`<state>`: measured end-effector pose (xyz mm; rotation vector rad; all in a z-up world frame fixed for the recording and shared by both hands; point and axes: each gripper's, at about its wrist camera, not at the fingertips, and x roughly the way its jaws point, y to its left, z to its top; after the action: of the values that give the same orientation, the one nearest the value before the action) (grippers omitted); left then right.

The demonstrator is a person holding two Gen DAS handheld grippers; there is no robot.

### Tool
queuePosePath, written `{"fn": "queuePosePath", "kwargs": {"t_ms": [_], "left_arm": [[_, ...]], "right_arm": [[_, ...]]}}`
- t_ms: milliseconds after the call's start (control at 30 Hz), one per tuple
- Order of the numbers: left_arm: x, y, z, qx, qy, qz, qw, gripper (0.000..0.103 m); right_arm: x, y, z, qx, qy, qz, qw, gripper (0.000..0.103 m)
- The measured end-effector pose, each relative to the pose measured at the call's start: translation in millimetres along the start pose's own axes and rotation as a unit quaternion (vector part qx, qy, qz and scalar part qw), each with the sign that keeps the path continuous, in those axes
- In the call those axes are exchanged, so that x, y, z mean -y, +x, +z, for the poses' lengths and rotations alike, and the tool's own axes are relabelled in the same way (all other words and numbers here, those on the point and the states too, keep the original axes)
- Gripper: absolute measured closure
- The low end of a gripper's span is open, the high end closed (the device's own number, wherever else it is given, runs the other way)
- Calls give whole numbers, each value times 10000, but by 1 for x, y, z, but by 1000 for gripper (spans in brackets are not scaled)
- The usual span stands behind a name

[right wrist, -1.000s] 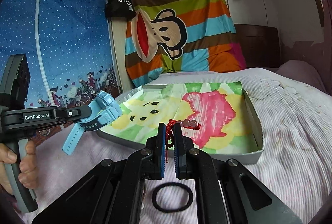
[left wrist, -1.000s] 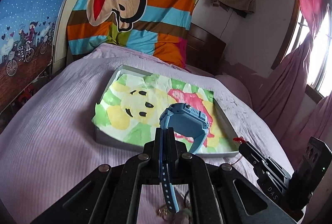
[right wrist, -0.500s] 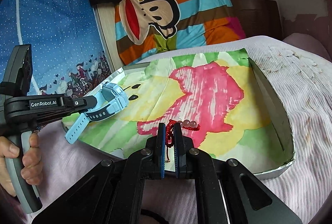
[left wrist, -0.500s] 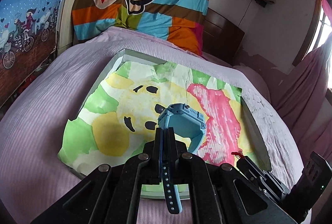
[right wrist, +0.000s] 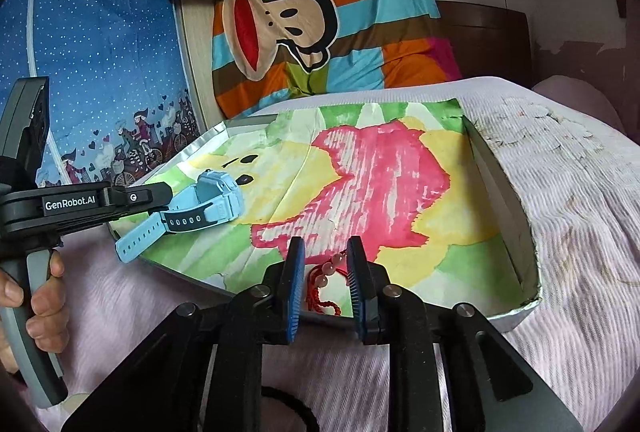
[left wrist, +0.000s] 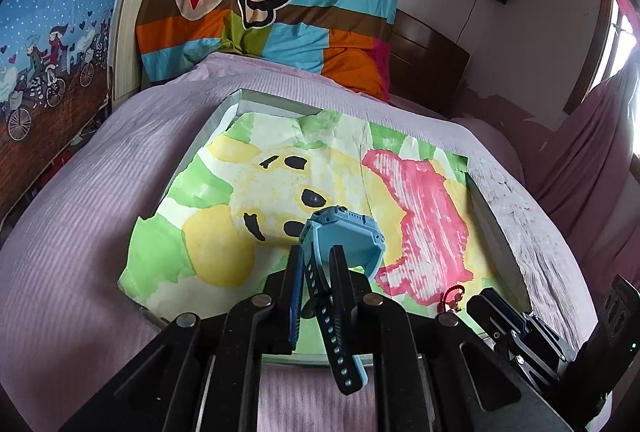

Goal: Organize jewelry
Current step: 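Carry the bracelet and watch into the tray and open both grippers, then grasp the black hair tie with the right gripper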

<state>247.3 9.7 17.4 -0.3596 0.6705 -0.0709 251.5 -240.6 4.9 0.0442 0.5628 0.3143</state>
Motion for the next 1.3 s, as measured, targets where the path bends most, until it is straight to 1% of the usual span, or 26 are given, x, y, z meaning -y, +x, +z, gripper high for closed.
{"fn": "queuePosePath", "kwargs": {"t_ms": [67,100,133,167,200,267,300,367,400,500,567,633,700,767,933,1100,1233,1300], "left_arm": [[-1,-8,-5,68,49,-29,10000,74],[-1,-13,-8,121,84,-24,9999,69],[-1,-17,-11,180,106,-30,9998,59],[-2,-23,-15,257,133,-53,9996,52],[-2,-28,-19,321,152,-76,9993,51],[-3,-41,-27,448,204,-129,9987,43],[-4,-46,-30,495,238,-134,9984,40],[-4,-60,-38,649,345,-64,9973,29],[-4,-66,-41,725,386,-57,9966,27],[-7,-82,-49,865,413,-76,9954,18],[-9,-94,-56,1007,443,-84,9939,8],[-8,-104,-63,1120,540,-74,9922,3],[-8,-111,-70,1190,662,-23,9907,0],[-9,-117,-77,1230,758,4,9895,0],[-13,-128,-92,1263,894,-36,9879,0],[-15,-130,-106,1158,1059,-36,9876,0],[-17,-129,-109,999,1051,-151,9893,0],[-18,-125,-109,819,1043,-229,9909,0]], "right_arm": [[-1,-12,-1,159,-7,-81,9998,68],[-2,-19,-2,265,-27,-109,9996,64],[-3,-26,-2,371,-56,-137,9992,59],[-5,-33,-3,452,-82,-188,9988,55],[-7,-40,-3,530,-104,-242,9983,54],[-10,-55,-4,692,-129,-265,9972,43],[-12,-62,-4,763,-155,-278,9966,41],[-17,-76,-5,909,-204,-316,9951,31],[-19,-82,-6,964,-218,-305,9946,29],[-27,-99,-12,1064,-274,-339,9934,21],[-31,-109,-17,1120,-308,-337,9927,12],[-34,-118,-22,1174,-371,-340,9918,10],[-36,-129,-26,1237,-405,-322,9910,9],[-36,-137,-29,1289,-436,-319,9902,2],[-39,-151,-40,1299,-696,-438,9881,2],[-31,-151,-50,1096,-615,-526,9907,2],[-19,-140,-52,764,-435,-501,9949,2],[-13,-132,-55,577,-302,-470,9968,2]]}}
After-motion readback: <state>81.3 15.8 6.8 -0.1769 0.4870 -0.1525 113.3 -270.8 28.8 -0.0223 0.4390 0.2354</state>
